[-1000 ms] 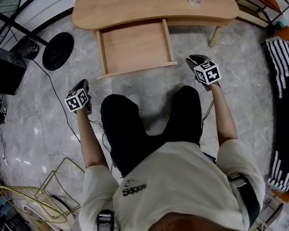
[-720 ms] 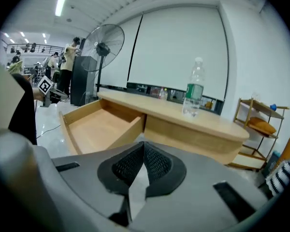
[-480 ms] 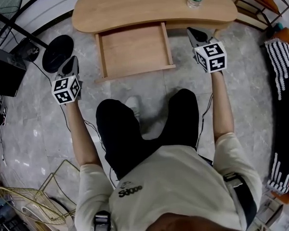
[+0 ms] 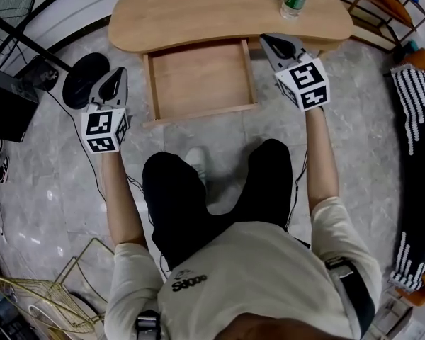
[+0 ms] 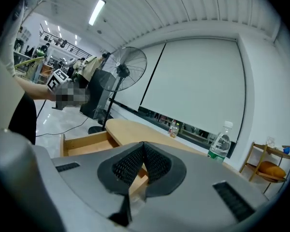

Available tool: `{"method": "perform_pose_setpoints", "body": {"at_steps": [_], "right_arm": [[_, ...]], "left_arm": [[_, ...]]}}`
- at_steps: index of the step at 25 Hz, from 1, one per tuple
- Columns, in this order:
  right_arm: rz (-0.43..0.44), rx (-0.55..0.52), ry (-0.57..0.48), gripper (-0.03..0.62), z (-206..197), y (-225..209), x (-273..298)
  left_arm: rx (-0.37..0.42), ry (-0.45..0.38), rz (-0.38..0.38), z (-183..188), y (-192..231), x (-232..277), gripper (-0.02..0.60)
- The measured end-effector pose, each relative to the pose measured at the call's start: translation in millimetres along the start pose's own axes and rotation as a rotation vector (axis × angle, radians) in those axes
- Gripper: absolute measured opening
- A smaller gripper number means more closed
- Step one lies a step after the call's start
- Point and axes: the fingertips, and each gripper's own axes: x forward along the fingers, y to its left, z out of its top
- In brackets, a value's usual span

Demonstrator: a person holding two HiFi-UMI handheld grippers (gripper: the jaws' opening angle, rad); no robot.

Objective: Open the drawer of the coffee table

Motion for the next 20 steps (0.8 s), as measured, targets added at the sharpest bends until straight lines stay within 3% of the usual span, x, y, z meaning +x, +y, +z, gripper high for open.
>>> {"method": "perform_pose_setpoints", "body": {"at_steps": [6, 12, 16, 20], "right_arm": [[-0.014, 0.034, 0.033, 0.006, -26, -8, 20], [-0.026, 0.031, 0.073, 0.006, -30, -24, 52], [-0.024, 0.051, 0.069, 0.006, -5, -45, 78], [0.019, 0.059, 0.087, 0.005, 40, -67, 98]], "left_arm": [[0.025, 0.036, -0.038, -27, -3, 32, 0.018], [0.046, 0.026, -0.08, -26, 13, 76, 0.018], [0.059, 0.03, -0.098, -4, 44, 101, 0.018], [0.068, 0.041, -0.117, 45, 85, 117, 0.018]]}}
